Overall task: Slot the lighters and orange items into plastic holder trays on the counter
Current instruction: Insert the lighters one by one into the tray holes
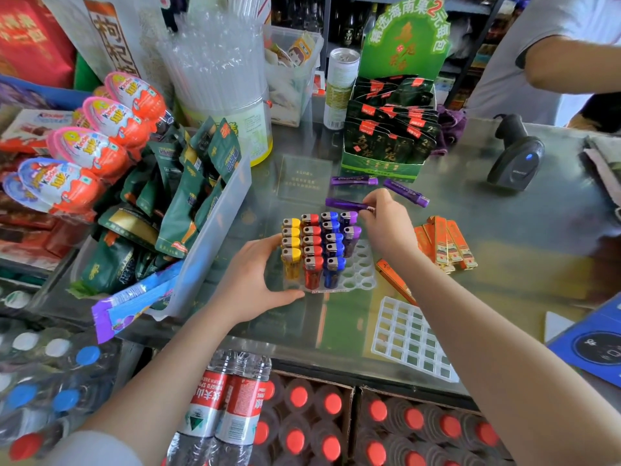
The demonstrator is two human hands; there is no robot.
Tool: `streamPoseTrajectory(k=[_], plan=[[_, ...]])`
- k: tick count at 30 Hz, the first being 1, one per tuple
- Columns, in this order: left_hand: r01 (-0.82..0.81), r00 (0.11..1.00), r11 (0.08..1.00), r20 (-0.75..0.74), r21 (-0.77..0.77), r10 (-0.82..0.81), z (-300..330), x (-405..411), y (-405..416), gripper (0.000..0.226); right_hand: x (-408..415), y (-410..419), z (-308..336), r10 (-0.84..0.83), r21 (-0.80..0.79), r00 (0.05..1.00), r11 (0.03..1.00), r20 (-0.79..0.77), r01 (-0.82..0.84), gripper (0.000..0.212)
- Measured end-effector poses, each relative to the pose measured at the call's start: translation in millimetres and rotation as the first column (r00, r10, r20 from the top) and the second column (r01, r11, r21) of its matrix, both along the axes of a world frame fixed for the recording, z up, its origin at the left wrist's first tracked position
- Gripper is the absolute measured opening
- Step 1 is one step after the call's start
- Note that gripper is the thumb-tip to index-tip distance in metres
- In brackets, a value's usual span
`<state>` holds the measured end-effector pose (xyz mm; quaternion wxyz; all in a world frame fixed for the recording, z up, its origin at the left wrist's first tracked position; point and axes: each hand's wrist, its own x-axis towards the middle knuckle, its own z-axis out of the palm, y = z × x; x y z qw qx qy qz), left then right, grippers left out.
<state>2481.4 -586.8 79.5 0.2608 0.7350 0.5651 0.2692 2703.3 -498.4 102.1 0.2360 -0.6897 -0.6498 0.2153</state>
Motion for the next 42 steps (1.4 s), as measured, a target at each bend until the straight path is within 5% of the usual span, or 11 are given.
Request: streamPoseTrajectory(k=[4, 9, 14, 23, 28, 36, 42], plan=[[0.006, 1.000, 1.000, 0.000, 0.015, -0.006, 2, 0, -1, 0.071, 16, -39, 15, -0.072, 0.115, 0.946, 0.987, -0.315, 0.113, 0.011], [0.018, 1.000, 0.999, 0.019, 0.045, -0.019, 5, 3, -3, 0.063, 33, -81, 27, -0.058, 0.185, 0.871, 0.968, -0.488, 0.168, 0.015], [0.002, 1.000, 1.000, 0.003, 0.031, -0.002, 0, 1, -2, 0.066, 33, -98, 25, 0.120, 0.258, 0.957, 0.965, -0.265, -0.049, 0.016], [0.000, 1.000, 1.000, 0.006, 0.020, 0.000, -3, 1, -2, 0.067, 19, -89, 31, 0.346, 0.306, 0.936, 0.886, 0.067, -0.349, 0.019], [-0.002, 1.000, 1.000, -0.001, 0.023, 0.002, -3, 0, 0, 0.069, 22, -85, 30, 0.373, 0.310, 0.926, 0.874, 0.068, -0.374, 0.017], [-0.014, 1.000, 1.000, -0.006, 0.023, 0.014, -3, 1, -2, 0.071, 14, -79, 22, 0.231, 0.228, 0.924, 0.960, -0.304, -0.165, 0.018], [-0.028, 1.000, 1.000, -0.006, 0.011, 0.028, -1, 1, -4, 0.073, 13, -73, 25, 0.383, 0.308, 0.924, 0.879, -0.005, -0.363, 0.016]])
